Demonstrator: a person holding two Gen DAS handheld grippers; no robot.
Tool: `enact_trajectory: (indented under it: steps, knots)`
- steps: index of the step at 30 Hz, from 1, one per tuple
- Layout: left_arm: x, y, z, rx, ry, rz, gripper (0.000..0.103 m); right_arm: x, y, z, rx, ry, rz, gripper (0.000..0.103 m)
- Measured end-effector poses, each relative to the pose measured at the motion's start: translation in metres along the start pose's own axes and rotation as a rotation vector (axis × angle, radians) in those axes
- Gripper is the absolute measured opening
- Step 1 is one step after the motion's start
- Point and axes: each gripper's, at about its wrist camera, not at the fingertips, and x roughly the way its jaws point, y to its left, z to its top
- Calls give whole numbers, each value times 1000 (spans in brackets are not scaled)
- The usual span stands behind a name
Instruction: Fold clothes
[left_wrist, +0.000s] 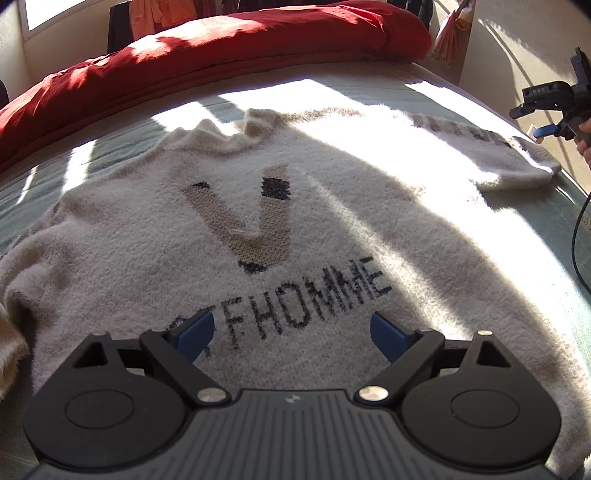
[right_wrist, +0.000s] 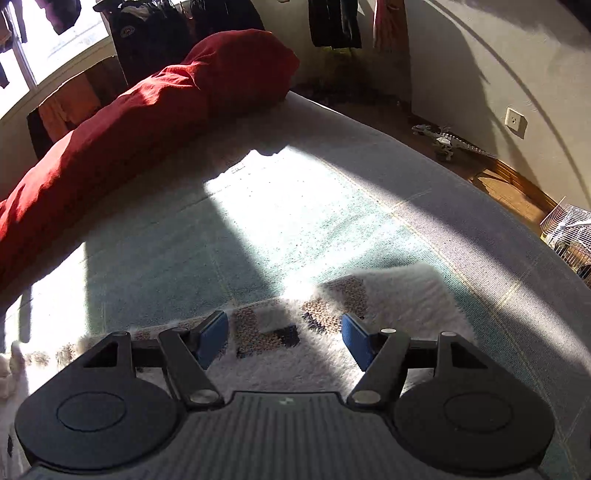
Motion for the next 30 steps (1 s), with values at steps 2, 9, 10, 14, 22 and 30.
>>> enact_trajectory:
  steps: [2,9,10,14,22,30]
  knots:
    - [10,9,12,15,-26,-17,92,3,48,3,-97,24,38,77]
    - [24,58,33,-92,9,-36,92,35,213,-23,-302,141,87,93]
    - [21,65,32,-101,27,-29,92,38,230,-31,-323,156,76,98]
    - [7,90,29,-129,107,-6,92,39,271,-59,-365,178,-20,98]
    - [-7,130,58,-158,123,-33,92,18,324,-89,-344,211,-24,101]
    - [46,162,107,-232,62,-72,91,57,343,-94,-443,141,34,103]
